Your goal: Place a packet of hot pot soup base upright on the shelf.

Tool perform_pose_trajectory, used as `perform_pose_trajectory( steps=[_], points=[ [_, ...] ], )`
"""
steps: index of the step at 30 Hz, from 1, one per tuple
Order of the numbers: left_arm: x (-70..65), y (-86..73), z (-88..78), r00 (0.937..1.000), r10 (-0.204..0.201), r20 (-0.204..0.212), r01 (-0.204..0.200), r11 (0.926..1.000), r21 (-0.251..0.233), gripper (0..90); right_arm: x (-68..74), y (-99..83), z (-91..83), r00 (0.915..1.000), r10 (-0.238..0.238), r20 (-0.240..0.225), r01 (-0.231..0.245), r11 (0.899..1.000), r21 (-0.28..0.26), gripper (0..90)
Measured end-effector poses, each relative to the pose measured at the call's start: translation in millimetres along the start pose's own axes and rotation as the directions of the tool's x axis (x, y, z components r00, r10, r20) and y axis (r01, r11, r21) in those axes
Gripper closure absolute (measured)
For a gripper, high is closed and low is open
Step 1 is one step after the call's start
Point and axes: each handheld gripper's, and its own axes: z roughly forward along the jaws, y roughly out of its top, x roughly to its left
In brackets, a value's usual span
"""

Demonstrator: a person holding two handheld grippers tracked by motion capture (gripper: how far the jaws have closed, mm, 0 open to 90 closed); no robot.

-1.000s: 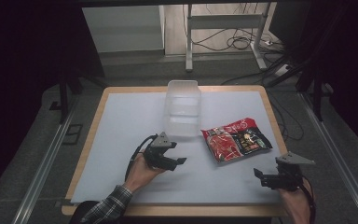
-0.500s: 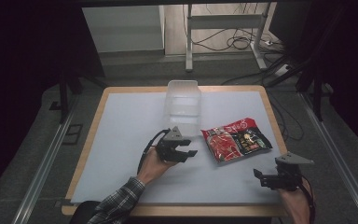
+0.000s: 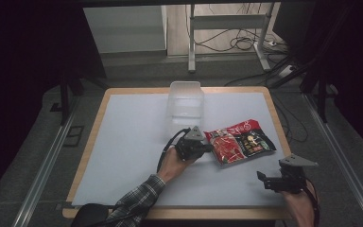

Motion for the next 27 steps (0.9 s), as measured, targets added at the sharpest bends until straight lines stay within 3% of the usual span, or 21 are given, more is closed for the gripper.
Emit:
perform_pose_trajectory(
  steps=[8,14,21,27],
  points=[
    [0.7,8.3,25.0,0.9994,0.018,-0.028,-0.017,0.9996,0.024,89.9,0.0,-0.2,0.5,1.0000,-0.001,-0.001,0.001,1.000,0.003,1.9],
    [2.0,2.4,40.3,0.9986,0.010,-0.052,-0.007,0.9984,0.057,89.9,0.0,-0.3,0.6,1.0000,-0.002,-0.003,0.002,1.000,0.004,2.0],
    [-2.7,-3.2,41.4,0.9927,0.082,-0.089,-0.074,0.9933,0.088,90.0,1.2,0.9,-0.4,1.0000,-0.006,-0.005,0.006,1.000,0.010,2.0],
    [-5.6,-6.5,41.5,0.9894,0.099,-0.107,-0.090,0.9923,0.085,90.0,3.3,4.8,-3.1,0.9997,0.001,-0.024,-0.001,1.000,0.015,2.0]
  ],
)
